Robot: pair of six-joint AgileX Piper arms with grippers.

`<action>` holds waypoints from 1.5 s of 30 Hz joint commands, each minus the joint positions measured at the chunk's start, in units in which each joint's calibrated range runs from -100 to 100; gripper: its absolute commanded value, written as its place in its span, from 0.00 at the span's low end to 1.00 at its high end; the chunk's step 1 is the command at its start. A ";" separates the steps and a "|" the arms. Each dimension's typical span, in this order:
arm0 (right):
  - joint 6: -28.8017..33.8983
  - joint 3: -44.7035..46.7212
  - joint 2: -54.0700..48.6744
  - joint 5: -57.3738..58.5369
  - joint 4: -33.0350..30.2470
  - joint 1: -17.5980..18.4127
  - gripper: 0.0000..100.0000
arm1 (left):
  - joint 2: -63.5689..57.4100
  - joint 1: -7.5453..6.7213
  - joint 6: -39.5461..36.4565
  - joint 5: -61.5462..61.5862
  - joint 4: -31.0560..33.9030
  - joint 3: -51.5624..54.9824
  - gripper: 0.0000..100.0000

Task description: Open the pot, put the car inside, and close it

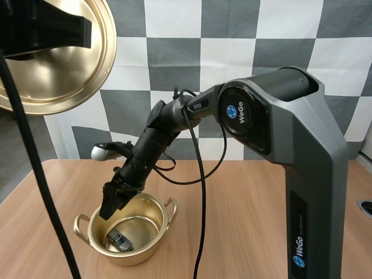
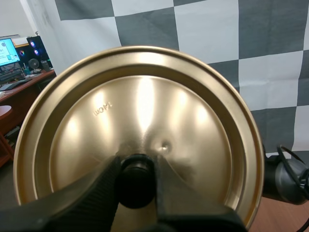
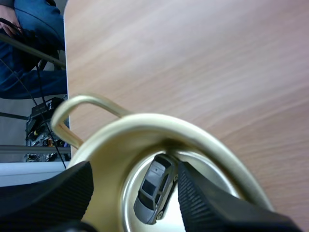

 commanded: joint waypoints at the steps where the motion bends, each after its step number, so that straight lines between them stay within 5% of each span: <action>1: 0.13 -3.55 -3.36 0.03 -0.25 0.01 0.86 | -0.04 -0.01 0.03 0.00 0.02 -0.01 0.00; 8: 5.34 -13.46 -9.64 0.03 -9.02 -0.85 0.86 | -0.04 -0.01 0.03 0.00 0.02 -0.01 0.00; 13: 9.07 -17.25 -10.42 0.03 -14.64 -5.09 0.86 | -0.43 -0.01 0.27 0.00 0.02 -0.01 0.00; 20: 10.16 -18.01 -11.53 -1.03 -9.50 -17.34 0.86 | -1.16 -0.01 0.60 0.00 0.44 -0.01 0.00; 26: 9.16 -17.53 -16.61 0.03 11.61 -31.96 0.75 | -1.16 -0.01 0.60 0.00 0.53 0.16 0.00; 31: 8.09 -17.04 -26.62 0.03 7.80 -38.47 0.68 | -1.16 -0.01 0.60 0.00 0.41 5.28 0.00; 45: 9.73 -17.04 -56.56 0.03 3.46 -39.73 0.68 | -1.03 -0.01 2.57 0.00 -4.39 24.57 0.00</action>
